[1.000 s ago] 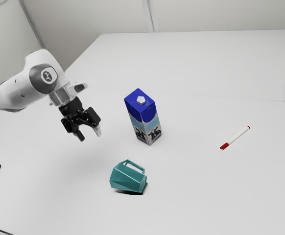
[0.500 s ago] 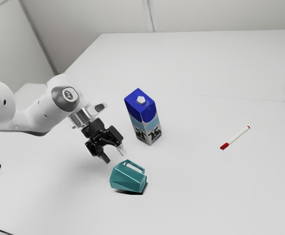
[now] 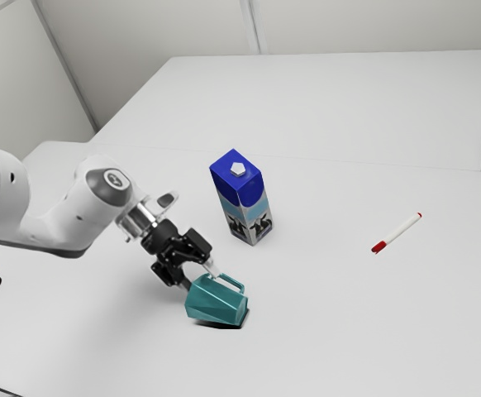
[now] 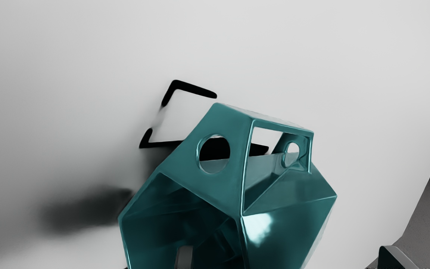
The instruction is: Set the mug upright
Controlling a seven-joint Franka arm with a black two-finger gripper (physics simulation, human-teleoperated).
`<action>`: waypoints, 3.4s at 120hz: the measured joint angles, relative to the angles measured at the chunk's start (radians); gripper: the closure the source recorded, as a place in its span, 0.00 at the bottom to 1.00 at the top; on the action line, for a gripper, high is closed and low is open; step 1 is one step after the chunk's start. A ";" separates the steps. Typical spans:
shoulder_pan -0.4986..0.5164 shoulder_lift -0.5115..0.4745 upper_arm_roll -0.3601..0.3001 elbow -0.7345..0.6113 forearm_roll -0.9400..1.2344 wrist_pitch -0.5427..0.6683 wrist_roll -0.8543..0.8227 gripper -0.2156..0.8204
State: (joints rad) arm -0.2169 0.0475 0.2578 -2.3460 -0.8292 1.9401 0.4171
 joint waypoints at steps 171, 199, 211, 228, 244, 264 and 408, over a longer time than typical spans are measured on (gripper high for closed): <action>-0.086 -0.132 0.030 0.013 0.504 0.291 -0.038 0.97; -0.071 -0.104 0.049 0.038 0.633 0.349 -0.075 0.97; -0.060 -0.067 0.050 0.078 0.686 0.356 -0.087 0.97; -0.051 -0.022 0.051 0.120 0.733 0.358 -0.101 0.97; -0.056 0.002 0.051 0.131 0.754 0.352 -0.112 0.97; -0.077 0.013 0.051 0.132 0.779 0.345 -0.123 0.97; -0.077 -0.047 0.053 0.297 0.864 0.176 -0.138 0.25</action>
State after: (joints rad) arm -0.2938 0.0004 0.3103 -2.0487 0.0353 2.1165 0.2794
